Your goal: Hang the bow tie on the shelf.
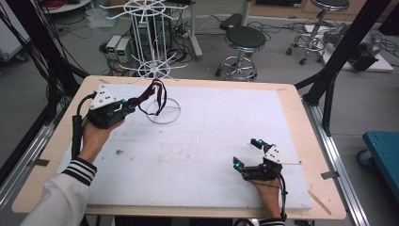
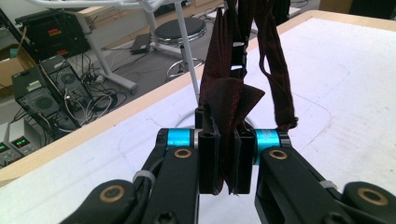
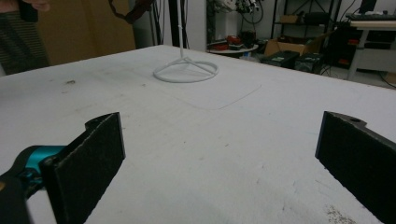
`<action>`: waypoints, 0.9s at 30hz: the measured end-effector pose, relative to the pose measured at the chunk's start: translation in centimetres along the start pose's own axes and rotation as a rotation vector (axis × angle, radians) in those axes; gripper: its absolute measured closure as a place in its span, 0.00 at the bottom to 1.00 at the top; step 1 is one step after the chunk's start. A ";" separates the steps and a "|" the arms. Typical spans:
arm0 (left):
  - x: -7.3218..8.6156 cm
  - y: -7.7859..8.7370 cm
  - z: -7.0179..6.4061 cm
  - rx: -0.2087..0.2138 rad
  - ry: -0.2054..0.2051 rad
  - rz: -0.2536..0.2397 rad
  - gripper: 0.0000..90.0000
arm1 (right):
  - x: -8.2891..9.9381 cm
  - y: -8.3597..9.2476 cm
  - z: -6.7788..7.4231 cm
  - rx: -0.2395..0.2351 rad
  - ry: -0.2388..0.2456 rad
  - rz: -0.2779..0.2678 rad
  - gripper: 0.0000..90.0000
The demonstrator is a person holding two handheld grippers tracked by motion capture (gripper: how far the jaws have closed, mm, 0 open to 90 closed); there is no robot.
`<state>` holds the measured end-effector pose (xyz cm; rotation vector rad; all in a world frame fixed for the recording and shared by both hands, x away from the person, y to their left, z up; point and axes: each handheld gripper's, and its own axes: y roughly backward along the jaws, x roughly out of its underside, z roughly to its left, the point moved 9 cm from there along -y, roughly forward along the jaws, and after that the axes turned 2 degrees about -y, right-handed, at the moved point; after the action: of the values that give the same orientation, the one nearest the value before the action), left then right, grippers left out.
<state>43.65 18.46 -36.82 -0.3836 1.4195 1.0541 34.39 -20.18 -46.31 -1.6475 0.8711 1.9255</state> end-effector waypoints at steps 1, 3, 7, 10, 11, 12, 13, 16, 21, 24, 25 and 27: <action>0.0 -0.1 0.1 -0.002 0.001 -0.002 0.94 | 0.0 0.0 0.0 -0.001 0.001 0.000 0.01; -0.2 -0.2 0.1 -0.006 0.007 -0.014 0.94 | 0.0 0.0 0.0 -0.001 -0.006 0.001 0.01; 0.0 -0.5 0.1 -0.006 0.014 -0.010 0.93 | 0.0 0.0 0.0 -0.001 -0.002 0.002 0.01; -0.1 -0.6 0.1 0.000 0.019 -0.025 0.89 | 0.0 0.0 0.0 0.001 0.001 0.004 0.01; -0.1 -0.6 0.1 0.009 0.027 -0.028 0.86 | 0.0 0.0 0.0 0.001 0.001 0.004 0.01; -0.1 -0.6 0.1 0.016 0.032 -0.026 0.83 | 0.0 0.0 0.0 0.001 0.001 0.004 0.01; 0.0 -0.7 0.1 0.015 0.037 -0.024 0.77 | 0.1 0.0 0.1 0.000 0.000 0.006 0.01; 0.2 -0.7 0.0 0.039 0.045 -0.017 0.72 | 0.1 0.0 0.1 0.003 0.002 0.004 0.01; 0.0 -0.8 -0.1 0.067 0.052 -0.040 0.42 | 0.1 0.0 0.1 0.000 0.001 0.006 0.01; 0.1 -0.9 -0.3 0.099 0.062 -0.057 0.17 | 0.1 0.0 0.1 0.001 0.001 0.008 0.01; 0.1 -0.9 -0.5 0.123 0.061 -0.065 0.10 | 0.1 0.0 0.1 0.002 0.003 0.006 0.01; 0.2 -0.7 -0.9 0.159 0.055 -0.076 0.05 | 0.1 0.0 0.1 0.001 0.007 0.006 0.01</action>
<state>43.57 17.48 -37.42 -0.3506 1.5147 0.8683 34.31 -20.12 -46.37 -1.6537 0.8807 1.9236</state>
